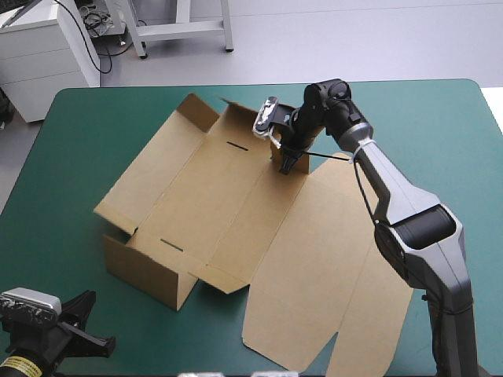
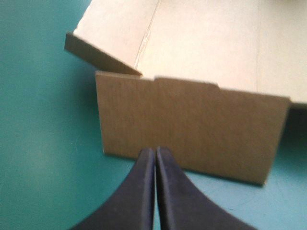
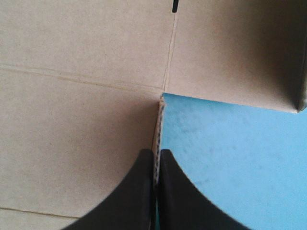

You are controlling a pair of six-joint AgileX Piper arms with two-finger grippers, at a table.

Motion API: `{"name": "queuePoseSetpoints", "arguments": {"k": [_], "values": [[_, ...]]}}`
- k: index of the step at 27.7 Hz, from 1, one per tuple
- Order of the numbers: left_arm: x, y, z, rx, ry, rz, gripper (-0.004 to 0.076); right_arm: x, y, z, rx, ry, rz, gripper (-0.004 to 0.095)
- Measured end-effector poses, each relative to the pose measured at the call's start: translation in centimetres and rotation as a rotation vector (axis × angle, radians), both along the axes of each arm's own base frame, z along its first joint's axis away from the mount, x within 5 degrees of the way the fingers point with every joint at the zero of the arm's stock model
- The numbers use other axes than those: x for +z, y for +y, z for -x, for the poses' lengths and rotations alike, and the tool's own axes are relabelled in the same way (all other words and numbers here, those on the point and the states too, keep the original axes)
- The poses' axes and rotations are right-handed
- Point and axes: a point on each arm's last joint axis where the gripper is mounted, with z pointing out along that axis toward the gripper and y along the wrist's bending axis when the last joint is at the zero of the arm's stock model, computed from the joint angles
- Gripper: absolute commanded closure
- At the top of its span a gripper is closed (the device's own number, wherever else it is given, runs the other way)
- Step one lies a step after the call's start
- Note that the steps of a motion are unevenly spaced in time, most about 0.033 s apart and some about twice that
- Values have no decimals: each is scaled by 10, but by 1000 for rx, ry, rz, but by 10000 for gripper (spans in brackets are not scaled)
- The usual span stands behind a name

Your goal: Fold the box

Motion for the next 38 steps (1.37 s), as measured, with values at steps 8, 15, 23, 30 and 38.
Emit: {"name": "queuePoseSetpoints", "arguments": {"k": [8, 15, 23, 30, 38], "values": [[0, 0, 0, 0, 0, 0, 731, 5, 75, 37, 281, -164, 9, 928], [0, 0, 0, 0, 0, 0, 731, 5, 104, 57, 381, -208, 11, 928], [0, 0, 0, 0, 0, 0, 731, -7, 109, 53, 379, -201, 21, 915], [0, 0, 0, 0, 0, 0, 731, -6, 105, 47, 273, -220, 40, 543], [0, 0, 0, 0, 0, 0, 731, 8, 98, 51, 233, -232, 38, 550]]}}
